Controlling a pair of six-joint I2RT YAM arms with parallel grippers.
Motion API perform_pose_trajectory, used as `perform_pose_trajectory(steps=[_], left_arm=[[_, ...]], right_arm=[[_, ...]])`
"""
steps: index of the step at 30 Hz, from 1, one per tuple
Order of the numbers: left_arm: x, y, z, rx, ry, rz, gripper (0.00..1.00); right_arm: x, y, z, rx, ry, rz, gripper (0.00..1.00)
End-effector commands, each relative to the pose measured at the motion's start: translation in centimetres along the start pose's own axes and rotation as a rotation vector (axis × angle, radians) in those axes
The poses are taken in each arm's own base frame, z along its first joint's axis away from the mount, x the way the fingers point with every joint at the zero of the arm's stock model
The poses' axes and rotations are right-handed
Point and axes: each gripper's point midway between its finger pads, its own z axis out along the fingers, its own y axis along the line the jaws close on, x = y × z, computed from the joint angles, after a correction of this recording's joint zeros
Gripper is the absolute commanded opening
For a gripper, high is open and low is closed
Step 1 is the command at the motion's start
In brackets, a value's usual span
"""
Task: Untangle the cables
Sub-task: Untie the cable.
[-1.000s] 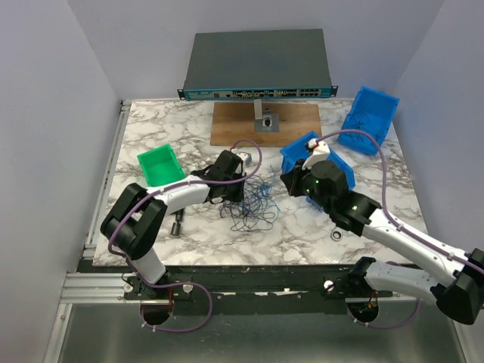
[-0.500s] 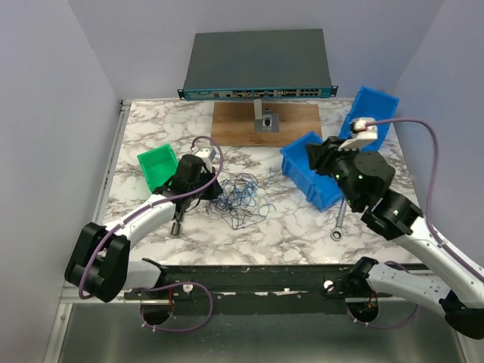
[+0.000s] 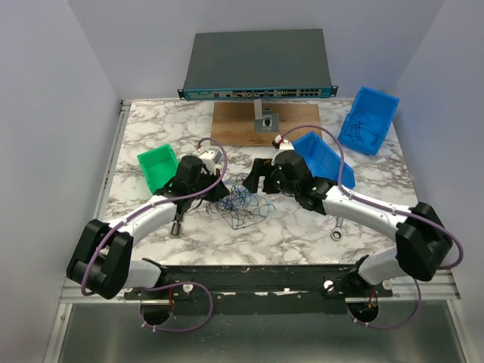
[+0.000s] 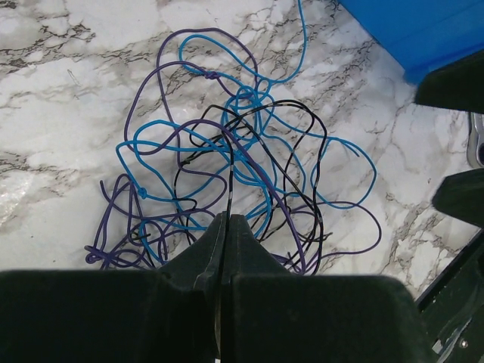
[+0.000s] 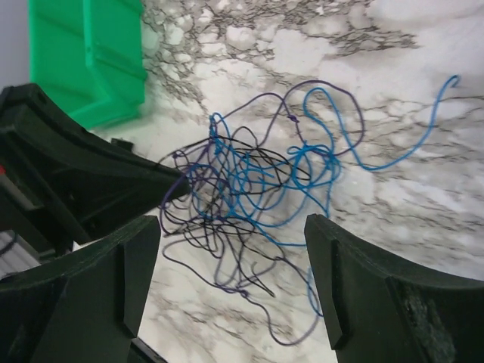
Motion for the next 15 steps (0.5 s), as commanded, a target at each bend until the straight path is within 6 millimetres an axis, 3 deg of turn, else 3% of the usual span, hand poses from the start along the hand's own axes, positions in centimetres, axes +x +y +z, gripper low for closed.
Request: perform_pose_trajectory(steps=[1,8,13,15], left_arm=[[0.2,-0.7,0.4,0.048,0.010,0.020,0.00],[0.5,-0.5,0.5,0.040,0.028,0.009,0.00],[0.7,-0.5,0.5,0.042,0.033,0.005,0.00],[0.7,-0.5,0.5,0.041,0.035,0.004,0.00]], right_arm=[[-0.7,3.2,2.1,-0.123,-0.035,0.214,0.86],[0.8,1.8,5.5,-0.030,-0.009,0.351,0.86],[1.7,-0.7,6.2,0.087,-0.033,0.333,0.85],[2.1,-0.9,6.5,0.082,-0.032,0.325,0.81]])
